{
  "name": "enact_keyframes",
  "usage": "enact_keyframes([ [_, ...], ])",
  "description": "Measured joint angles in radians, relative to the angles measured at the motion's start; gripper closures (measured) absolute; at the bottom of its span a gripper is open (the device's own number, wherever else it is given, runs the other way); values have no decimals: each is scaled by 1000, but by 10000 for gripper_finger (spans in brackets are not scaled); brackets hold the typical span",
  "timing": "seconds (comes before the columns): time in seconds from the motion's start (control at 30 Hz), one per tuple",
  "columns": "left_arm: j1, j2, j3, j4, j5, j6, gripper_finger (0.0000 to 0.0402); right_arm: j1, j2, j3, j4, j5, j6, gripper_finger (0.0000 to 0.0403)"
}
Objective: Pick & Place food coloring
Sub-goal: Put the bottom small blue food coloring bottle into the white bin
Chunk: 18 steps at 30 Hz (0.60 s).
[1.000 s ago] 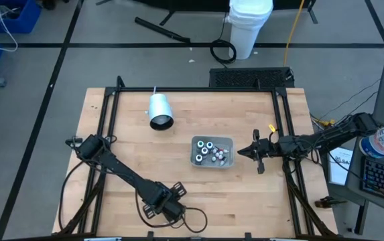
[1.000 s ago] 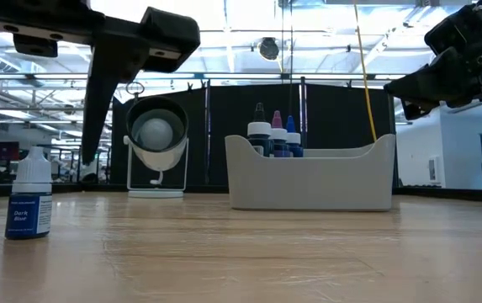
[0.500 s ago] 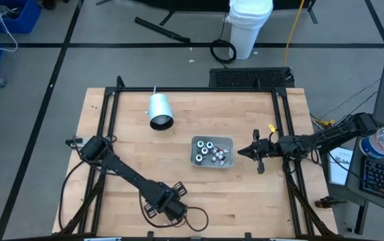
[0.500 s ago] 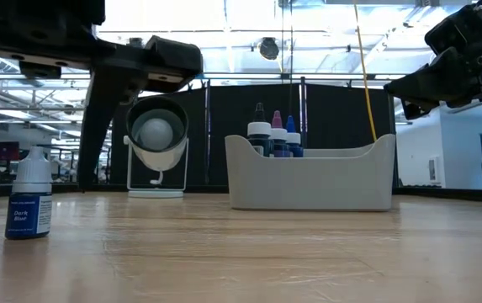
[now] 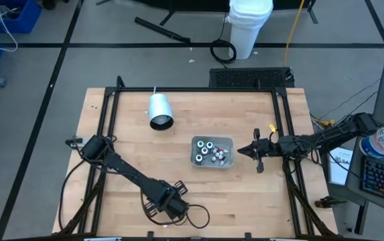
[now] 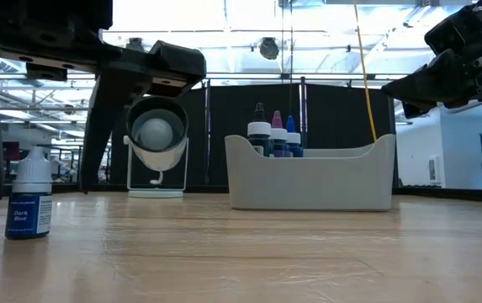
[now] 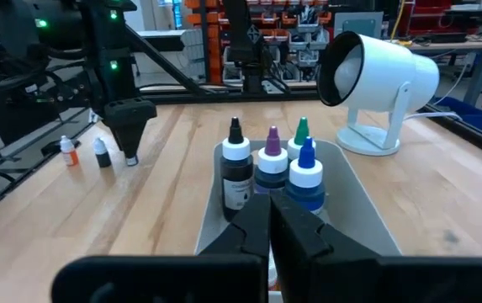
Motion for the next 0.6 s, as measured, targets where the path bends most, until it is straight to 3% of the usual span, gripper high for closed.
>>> enact_keyframes([
  [0.27, 0, 0, 0, 6, 26, 17, 228, 0, 0, 0, 0, -1, -4, 403],
  [0.6, 0, -1, 0, 8, 35, 26, 342, 0, 0, 0, 1, -2, -19, 403],
])
